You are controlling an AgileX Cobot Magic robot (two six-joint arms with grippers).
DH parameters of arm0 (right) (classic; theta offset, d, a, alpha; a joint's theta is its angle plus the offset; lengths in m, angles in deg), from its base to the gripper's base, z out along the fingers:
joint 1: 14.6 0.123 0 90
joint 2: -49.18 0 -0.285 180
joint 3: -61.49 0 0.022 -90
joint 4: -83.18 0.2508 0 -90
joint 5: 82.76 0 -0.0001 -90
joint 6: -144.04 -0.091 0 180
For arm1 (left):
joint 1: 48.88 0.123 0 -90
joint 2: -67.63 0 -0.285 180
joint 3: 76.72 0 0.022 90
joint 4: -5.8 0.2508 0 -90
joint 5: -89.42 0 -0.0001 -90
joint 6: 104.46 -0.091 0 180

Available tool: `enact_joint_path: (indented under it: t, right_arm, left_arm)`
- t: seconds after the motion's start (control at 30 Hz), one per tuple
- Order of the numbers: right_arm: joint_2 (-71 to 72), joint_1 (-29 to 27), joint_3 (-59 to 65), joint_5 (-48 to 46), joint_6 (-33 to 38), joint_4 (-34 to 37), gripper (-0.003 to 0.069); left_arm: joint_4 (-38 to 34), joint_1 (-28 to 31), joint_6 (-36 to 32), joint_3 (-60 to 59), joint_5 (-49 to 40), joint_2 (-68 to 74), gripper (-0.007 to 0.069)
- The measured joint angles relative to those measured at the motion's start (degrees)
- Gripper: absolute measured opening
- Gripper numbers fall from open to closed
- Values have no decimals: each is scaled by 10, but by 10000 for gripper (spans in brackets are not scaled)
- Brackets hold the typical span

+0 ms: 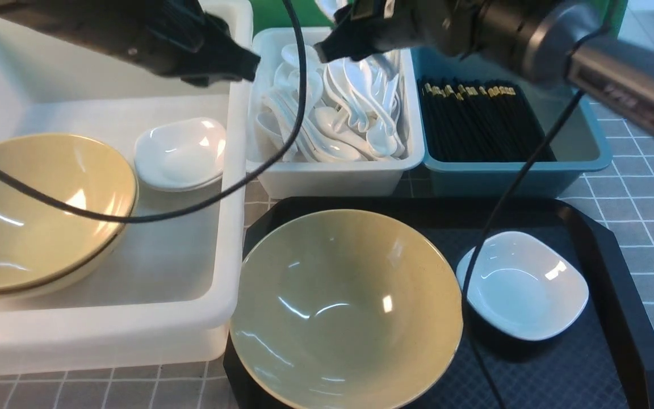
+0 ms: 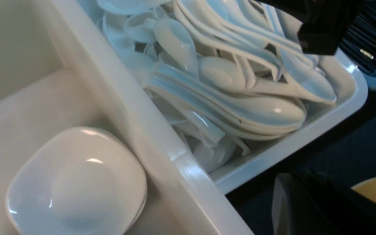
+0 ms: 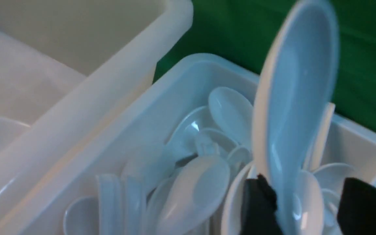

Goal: On grey table put chopsticks spoon bowls plates into blue grey white boxes.
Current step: 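Place the white spoon into the bin of spoons with the right gripper, then grasp the large bowl on the tray by its rim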

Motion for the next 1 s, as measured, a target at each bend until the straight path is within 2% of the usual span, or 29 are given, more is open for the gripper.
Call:
enact_joint_path:
  t: [0.03, 0.1, 0.17, 0.3, 0.4, 0.47, 0.5, 0.57, 0.63, 0.67, 0.7, 0.8, 1.0]
  right_arm:
    - [-2, 0, 0, 1, -4, 0, 421]
    - [-3, 0, -1, -7, -16, 0, 541]
    - [7, -1, -9, -39, -16, 0, 601]
    - [39, -1, -30, -143, 7, 1, 617]
    - [93, -1, -55, -302, 99, 1, 578]
    - [129, -1, -59, -411, 144, 0, 537]
    - [129, -1, -60, -411, 149, 0, 533]
    - [161, -3, -47, -484, 183, -1, 471]
    - [180, -5, -25, -496, 185, -1, 436]
    - [183, -5, -19, -497, 185, -1, 428]
    - [203, -5, 7, -501, 184, -1, 394]
    - [257, -5, 71, -503, 180, 0, 337]
    - [345, -5, 163, -505, 193, -4, 252]
  left_arm:
    - [0, 0, -1, 0, 0, 0, -11]
    - [2, 0, -6, 0, -7, 1, -11]
    - [2, -1, -8, 0, -9, 1, -8]
    - [5, -8, -11, 8, -37, 6, 15]
    - [15, -35, -17, 41, -104, 35, 100]
    - [24, -59, -24, 61, -133, 63, 183]
    - [29, -64, -25, 65, -138, 69, 202]
    - [45, -95, -27, 92, -145, 112, 333]
    - [62, -114, -31, 100, -146, 140, 422]
    - [64, -116, -33, 102, -146, 143, 431]
    - [79, -129, -37, 103, -148, 165, 491]
    - [114, -144, -46, 104, -158, 202, 580]
    - [128, -146, -55, 104, -136, 253, 597]
